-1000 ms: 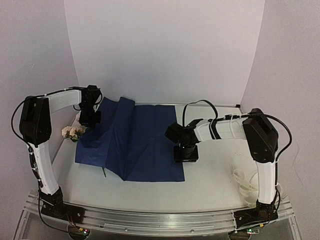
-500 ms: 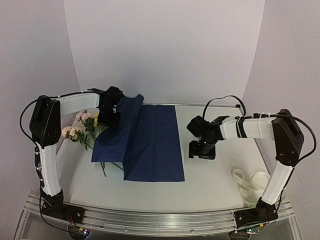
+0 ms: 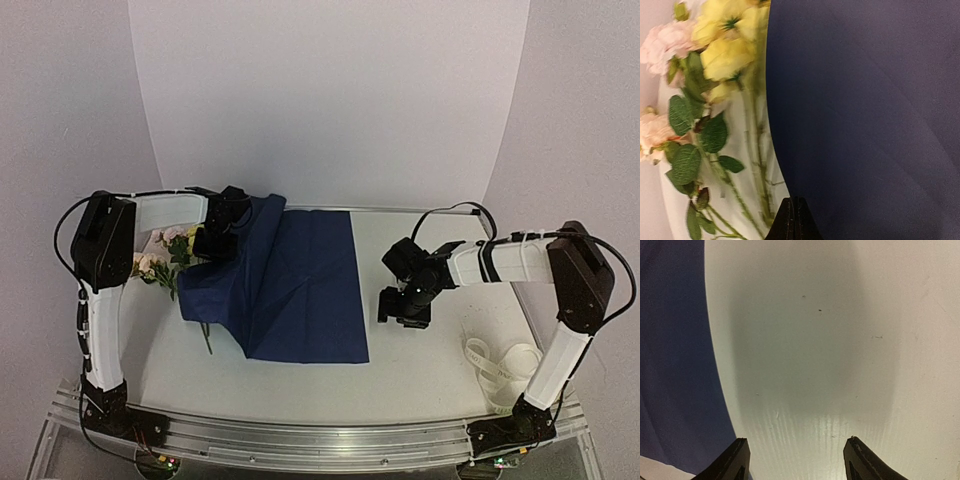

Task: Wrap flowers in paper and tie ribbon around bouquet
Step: Unfold the folded wrapping paper at the center of the board.

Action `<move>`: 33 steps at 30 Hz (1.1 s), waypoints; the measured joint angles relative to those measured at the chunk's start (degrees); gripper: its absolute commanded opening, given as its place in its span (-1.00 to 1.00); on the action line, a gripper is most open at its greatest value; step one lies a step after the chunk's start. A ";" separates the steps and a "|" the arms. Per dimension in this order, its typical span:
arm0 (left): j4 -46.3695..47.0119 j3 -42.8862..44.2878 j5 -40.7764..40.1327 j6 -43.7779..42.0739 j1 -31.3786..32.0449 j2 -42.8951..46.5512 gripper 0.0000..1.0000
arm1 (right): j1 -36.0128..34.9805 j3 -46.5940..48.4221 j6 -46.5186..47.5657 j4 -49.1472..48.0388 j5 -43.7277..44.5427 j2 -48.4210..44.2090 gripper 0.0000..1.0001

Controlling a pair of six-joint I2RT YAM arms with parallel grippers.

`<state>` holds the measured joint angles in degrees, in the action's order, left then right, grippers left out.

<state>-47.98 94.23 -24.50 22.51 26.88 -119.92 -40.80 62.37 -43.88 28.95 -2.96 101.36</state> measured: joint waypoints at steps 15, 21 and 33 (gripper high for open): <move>0.34 -9.19 -6.73 -1.36 -1.16 4.71 -1.00 | -6.94 -6.02 -10.26 -6.44 -7.31 -0.51 0.00; 0.52 -10.42 -6.68 -2.06 -1.16 5.77 -1.00 | -7.78 -12.70 -16.12 -10.94 -7.54 -5.23 -0.02; 1.97 -11.20 -5.55 -3.25 -1.16 7.52 -1.00 | -7.76 -19.37 -25.35 -28.14 -12.51 -5.76 -0.19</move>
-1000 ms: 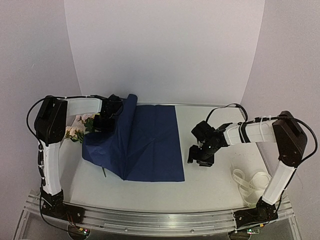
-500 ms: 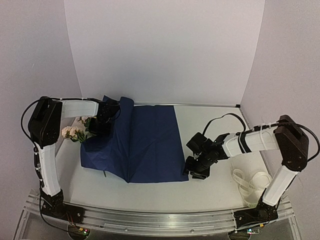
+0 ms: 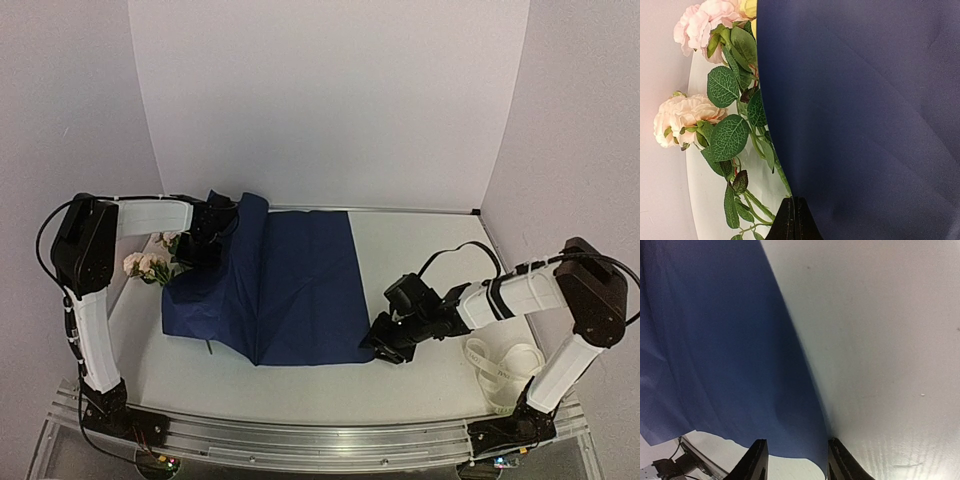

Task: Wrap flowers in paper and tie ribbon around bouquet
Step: Unfold the folded wrapping paper at the center of the board.

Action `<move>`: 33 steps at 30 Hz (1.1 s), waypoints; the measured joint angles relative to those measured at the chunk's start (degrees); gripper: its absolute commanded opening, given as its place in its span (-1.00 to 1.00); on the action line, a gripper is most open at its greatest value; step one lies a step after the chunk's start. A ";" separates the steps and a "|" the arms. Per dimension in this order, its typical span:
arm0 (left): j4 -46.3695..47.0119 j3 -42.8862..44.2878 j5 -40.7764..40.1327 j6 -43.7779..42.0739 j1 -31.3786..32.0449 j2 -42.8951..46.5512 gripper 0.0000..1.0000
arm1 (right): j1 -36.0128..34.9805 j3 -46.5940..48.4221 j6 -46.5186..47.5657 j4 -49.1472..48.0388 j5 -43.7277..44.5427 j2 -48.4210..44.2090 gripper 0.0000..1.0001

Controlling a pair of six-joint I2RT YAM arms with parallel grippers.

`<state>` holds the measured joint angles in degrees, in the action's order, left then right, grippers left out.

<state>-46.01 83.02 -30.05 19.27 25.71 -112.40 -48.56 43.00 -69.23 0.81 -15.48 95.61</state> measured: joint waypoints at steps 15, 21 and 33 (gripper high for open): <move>0.09 -0.02 0.51 -0.26 0.00 0.00 -1.00 | 0.00 -2.27 -4.11 -8.27 0.16 2.05 -1.00; 0.07 0.09 1.90 -0.23 0.00 0.02 -1.00 | -0.01 -1.20 -2.45 0.96 8.32 -0.79 -1.00; 1.57 10.08 11.49 1.82 2.83 -3.48 -1.00 | 4.51 -0.35 1.92 24.02 24.96 -11.03 -1.00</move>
<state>-44.43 93.11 -18.56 21.09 28.55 -115.88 -44.04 42.65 -67.30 24.82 9.49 84.57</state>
